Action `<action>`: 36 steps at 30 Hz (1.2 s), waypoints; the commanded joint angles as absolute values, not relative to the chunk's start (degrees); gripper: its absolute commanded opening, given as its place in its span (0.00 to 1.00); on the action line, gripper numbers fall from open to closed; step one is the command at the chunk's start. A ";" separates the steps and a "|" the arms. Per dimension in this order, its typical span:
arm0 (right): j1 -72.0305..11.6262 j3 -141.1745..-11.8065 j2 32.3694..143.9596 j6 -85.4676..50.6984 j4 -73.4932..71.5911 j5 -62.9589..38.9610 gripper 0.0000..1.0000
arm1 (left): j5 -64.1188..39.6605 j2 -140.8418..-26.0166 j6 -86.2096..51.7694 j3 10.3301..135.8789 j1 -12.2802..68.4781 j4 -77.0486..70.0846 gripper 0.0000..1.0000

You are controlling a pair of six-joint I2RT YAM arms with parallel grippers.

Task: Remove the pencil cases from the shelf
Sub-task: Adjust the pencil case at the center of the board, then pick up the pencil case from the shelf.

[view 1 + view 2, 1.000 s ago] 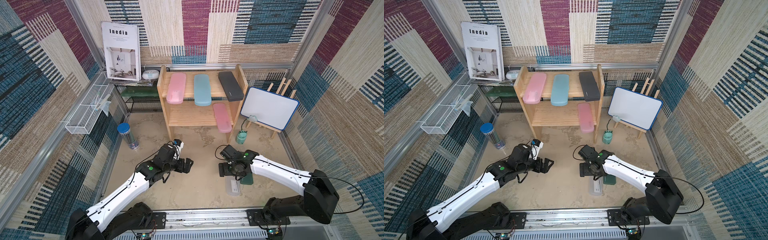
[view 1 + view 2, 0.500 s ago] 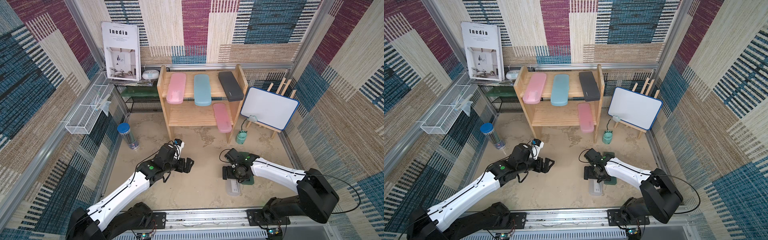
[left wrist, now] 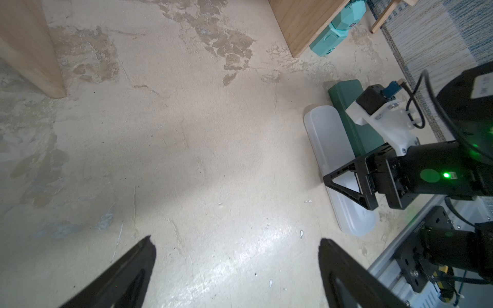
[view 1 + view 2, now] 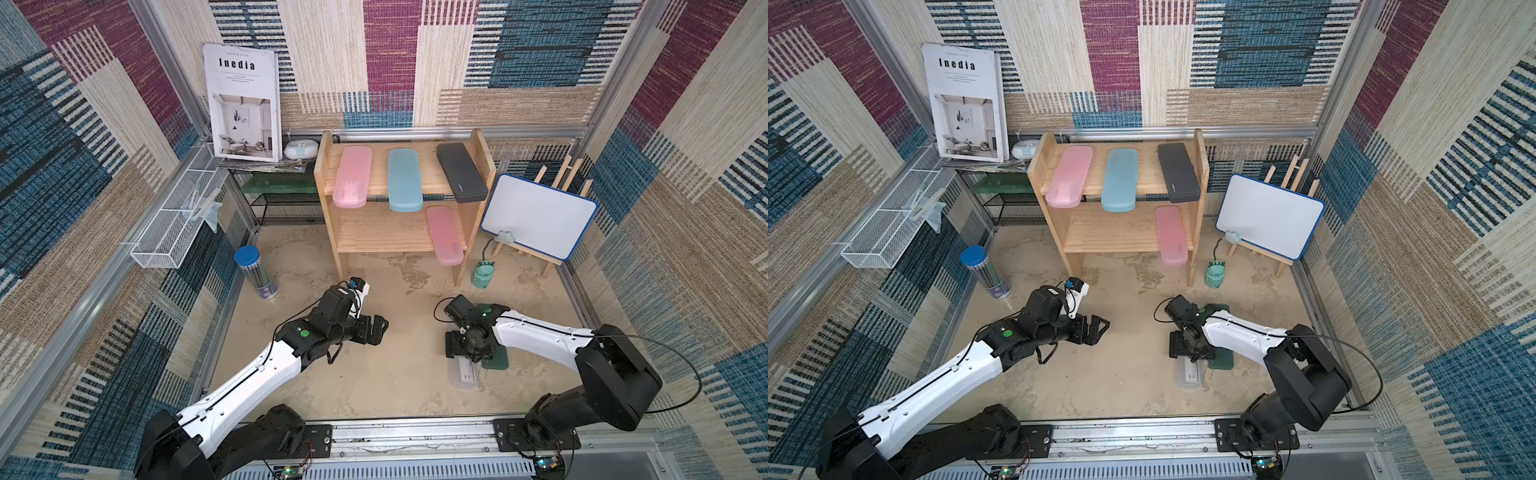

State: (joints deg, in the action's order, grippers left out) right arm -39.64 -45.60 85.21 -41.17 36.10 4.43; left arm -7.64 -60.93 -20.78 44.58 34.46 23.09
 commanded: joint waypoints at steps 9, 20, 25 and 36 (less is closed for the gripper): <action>-38.78 -50.21 91.76 -35.45 34.90 8.97 0.75 | -6.69 -60.16 -20.47 44.07 34.45 22.84 0.99; -39.20 -56.35 85.03 -31.92 37.45 9.62 1.00 | -13.32 -58.19 -25.37 44.29 34.25 17.39 0.99; -39.57 -60.82 74.97 -30.08 40.28 9.57 1.00 | -22.04 -59.58 -34.10 46.06 34.10 5.86 0.99; -38.17 -59.32 56.56 -30.94 41.92 19.22 1.00 | -31.51 -75.97 -54.59 51.16 34.41 -23.50 0.99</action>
